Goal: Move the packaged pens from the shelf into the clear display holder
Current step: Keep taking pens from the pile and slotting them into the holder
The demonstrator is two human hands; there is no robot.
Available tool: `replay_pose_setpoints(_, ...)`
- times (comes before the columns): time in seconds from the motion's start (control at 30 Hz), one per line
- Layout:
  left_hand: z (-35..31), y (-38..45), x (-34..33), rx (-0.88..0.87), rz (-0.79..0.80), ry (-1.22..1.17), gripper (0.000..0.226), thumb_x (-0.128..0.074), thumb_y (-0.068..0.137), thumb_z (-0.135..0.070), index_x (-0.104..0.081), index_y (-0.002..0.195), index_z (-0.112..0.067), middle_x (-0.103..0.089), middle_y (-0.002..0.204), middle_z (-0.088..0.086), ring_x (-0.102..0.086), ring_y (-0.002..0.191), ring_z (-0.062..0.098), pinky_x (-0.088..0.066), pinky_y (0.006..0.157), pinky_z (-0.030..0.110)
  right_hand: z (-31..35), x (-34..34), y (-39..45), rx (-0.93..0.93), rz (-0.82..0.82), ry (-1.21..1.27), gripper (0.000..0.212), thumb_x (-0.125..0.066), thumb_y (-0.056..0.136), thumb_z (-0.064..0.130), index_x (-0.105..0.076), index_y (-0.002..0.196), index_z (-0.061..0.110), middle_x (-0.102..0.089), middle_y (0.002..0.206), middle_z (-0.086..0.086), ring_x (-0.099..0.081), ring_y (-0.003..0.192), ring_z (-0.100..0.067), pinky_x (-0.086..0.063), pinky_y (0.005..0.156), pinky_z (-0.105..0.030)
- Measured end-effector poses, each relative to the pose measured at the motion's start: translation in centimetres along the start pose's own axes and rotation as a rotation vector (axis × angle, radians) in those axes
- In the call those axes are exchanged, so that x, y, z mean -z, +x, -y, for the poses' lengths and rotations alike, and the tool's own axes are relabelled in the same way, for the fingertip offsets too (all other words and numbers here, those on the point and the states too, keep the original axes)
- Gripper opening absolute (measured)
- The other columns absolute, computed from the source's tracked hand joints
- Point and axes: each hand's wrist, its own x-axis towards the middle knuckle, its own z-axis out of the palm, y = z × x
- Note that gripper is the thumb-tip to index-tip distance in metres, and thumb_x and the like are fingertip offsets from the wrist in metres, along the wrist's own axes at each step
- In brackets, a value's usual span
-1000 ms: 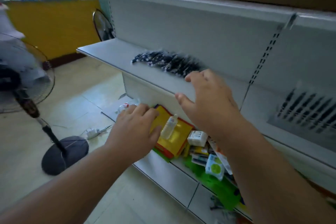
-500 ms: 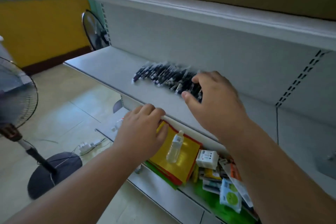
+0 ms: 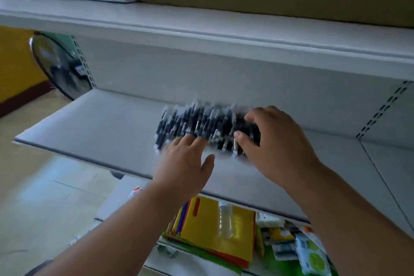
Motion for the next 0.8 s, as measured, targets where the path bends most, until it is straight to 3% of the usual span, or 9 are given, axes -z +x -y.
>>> replay_pose_setpoints(0.2, 5.4, 6.1, 0.4, 0.016, 0.048, -0.05, 0.035, -0.049, 0.094, -0.049, -0.059, 0.115, -0.022, -0.062, 0.112, 0.002, -0.058, 0.105, 0.028, -0.046, 0.084, 0.036, 2.4, -2.5, 1.8, -0.161, -0.032, -0.018, 0.037, -0.055, 0.09, 0.047, -0.058, 0.116, 0.021, -0.059, 0.111, 0.003, -0.055, 0.102, -0.018, -0.046, 0.088, -0.035)
replay_pose_setpoints(0.57, 9.6, 10.7, -1.9, 0.13, 0.189, 0.039, 0.08, -0.041, 0.085, -0.075, -0.046, 0.133, -0.012, -0.047, 0.139, 0.012, -0.042, 0.13, 0.031, -0.037, 0.107, 0.042, 4.2, -4.5, 3.3, -0.249, -0.022, -0.06, 0.034, -0.057, 0.089, 0.047, -0.061, 0.111, 0.022, -0.058, 0.104, 0.006, -0.057, 0.096, -0.014, -0.037, 0.076, -0.027)
replay_pose_setpoints(0.67, 9.7, 11.4, -1.8, 0.114, 0.195, 0.046, 0.068, -0.047, 0.087, -0.066, -0.05, 0.126, -0.01, -0.055, 0.129, 0.012, -0.048, 0.123, 0.031, -0.039, 0.102, 0.039, 4.0, -5.0, 3.7, -0.271, -0.04, -0.057, 0.034, -0.058, 0.088, 0.047, -0.061, 0.111, 0.022, -0.059, 0.103, 0.006, -0.057, 0.096, -0.015, -0.036, 0.075, -0.026)
replay_pose_setpoints(0.8, 10.0, 12.1, -1.4, 0.064, 0.167, 0.058, 0.036, -0.049, 0.092, -0.048, -0.052, 0.098, -0.013, -0.064, 0.106, 0.011, -0.058, 0.1, 0.03, -0.043, 0.085, 0.036, 4.0, -5.5, 4.3, -0.274, -0.037, -0.055, 0.035, -0.057, 0.089, 0.047, -0.06, 0.112, 0.021, -0.058, 0.102, 0.005, -0.057, 0.095, -0.017, -0.042, 0.076, -0.03)
